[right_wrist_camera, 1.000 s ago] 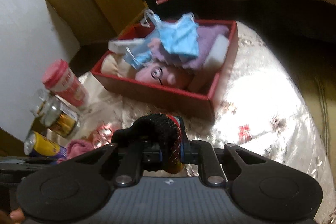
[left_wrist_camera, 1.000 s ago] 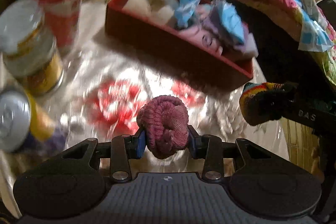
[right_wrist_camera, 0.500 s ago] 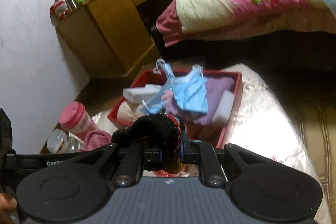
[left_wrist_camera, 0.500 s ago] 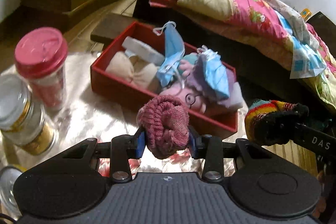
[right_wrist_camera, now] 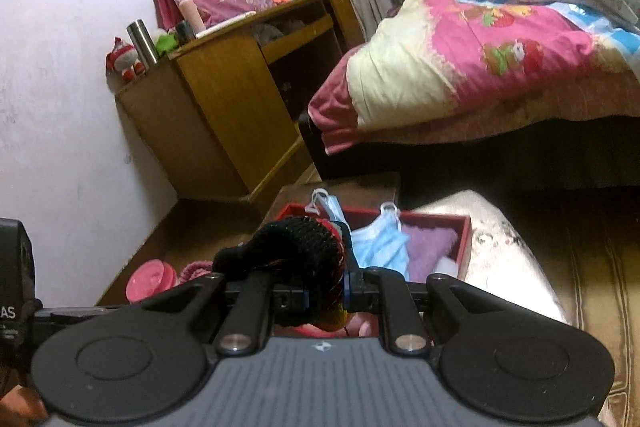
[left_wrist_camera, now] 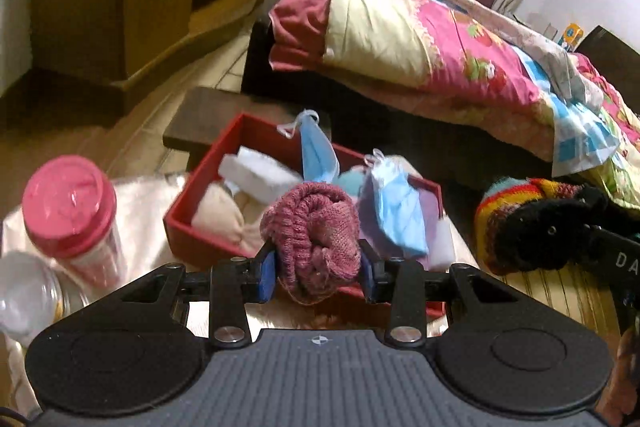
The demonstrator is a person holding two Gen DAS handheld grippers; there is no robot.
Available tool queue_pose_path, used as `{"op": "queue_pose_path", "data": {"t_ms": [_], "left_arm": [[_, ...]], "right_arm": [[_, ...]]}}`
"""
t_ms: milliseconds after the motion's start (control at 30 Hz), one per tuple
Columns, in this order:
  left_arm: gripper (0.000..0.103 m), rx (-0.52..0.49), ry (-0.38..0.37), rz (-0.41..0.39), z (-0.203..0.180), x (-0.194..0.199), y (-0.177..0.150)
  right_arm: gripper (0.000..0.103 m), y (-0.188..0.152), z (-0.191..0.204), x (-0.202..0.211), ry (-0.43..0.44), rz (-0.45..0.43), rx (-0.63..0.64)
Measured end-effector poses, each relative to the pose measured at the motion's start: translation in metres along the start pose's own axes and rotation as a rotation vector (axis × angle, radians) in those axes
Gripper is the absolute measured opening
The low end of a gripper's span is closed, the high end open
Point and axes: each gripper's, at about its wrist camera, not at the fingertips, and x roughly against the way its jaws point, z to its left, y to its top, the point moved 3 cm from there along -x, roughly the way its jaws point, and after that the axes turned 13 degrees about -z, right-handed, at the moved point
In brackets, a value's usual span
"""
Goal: Organize soft objects
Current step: 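Lift both socks and carry them over the red tray with both tools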
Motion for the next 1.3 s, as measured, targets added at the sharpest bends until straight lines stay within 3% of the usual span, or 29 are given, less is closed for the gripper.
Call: {"op": "queue_pose_path", "data": {"t_ms": [567, 967, 1233, 1300], "left_arm": [[0.042, -0.069, 0.024, -0.054, -0.01, -0.029, 0.033], [0.042, -0.102, 0.046, -0.052, -0.009, -0.068, 0.045], [0.042, -0.106, 0.035, -0.037, -0.008, -0.091, 0.042], [0.048, -0.119, 0.036, -0.036, -0.008, -0.096, 0.041]], "right_arm": [[0.0, 0.024, -0.007, -0.034, -0.057, -0.068, 0.044], [0.0, 0.026, -0.014, -0.066, -0.079, -0.059, 0.094], [0.0, 0.01, -0.023, -0.093, -0.099, 0.007, 0.109], [0.0, 0.006, -0.022, -0.1, -0.096, 0.02, 0.117]]}}
